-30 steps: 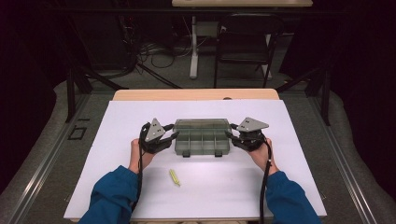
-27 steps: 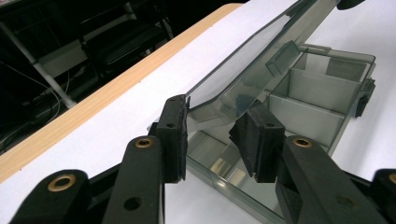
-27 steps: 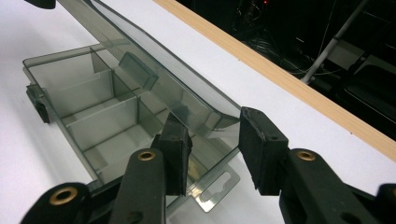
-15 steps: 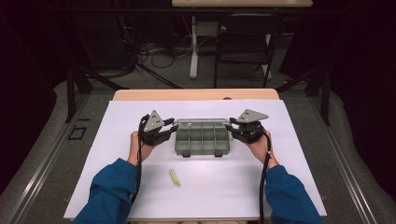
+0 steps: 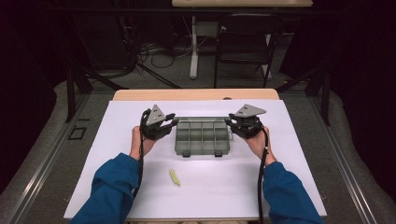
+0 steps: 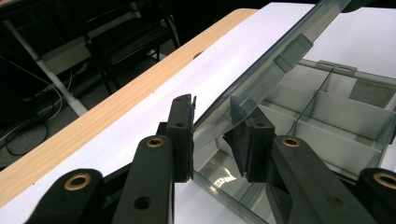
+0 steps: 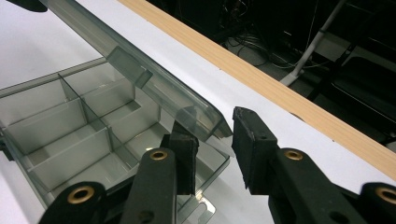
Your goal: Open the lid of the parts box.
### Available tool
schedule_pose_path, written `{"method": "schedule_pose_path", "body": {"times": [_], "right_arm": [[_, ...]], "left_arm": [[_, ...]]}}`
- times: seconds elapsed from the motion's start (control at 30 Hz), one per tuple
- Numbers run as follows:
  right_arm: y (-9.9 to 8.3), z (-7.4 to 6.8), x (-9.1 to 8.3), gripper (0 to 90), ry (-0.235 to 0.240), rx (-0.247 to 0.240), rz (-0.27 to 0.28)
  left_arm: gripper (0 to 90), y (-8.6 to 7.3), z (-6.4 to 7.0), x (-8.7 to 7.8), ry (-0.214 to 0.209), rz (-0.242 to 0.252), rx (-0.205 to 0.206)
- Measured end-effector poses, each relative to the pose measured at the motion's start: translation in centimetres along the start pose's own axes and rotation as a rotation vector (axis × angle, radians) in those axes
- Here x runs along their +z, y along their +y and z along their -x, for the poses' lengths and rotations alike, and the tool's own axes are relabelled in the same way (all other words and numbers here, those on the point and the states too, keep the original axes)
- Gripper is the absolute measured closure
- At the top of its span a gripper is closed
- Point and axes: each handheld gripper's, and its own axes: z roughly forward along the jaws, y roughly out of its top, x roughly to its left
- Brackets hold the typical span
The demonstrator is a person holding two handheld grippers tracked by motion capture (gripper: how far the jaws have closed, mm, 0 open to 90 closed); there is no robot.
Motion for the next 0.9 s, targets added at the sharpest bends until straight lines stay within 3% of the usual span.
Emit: {"method": "schedule_pose_path", "body": {"times": [0.43,0.9], "right_arm": [[0.6,0.4,0.4,72.4,-0.017,0.012,-0.007],[0.7,1.1,0.9,77.4,-0.030,0.079,-0.011]], "left_arm": [[73.7,0.2,-0.9,0.8,0.007,-0.016,-0.031],[75.4,0.2,-1.6,1.7,0.029,-0.016,-0.076]]}}
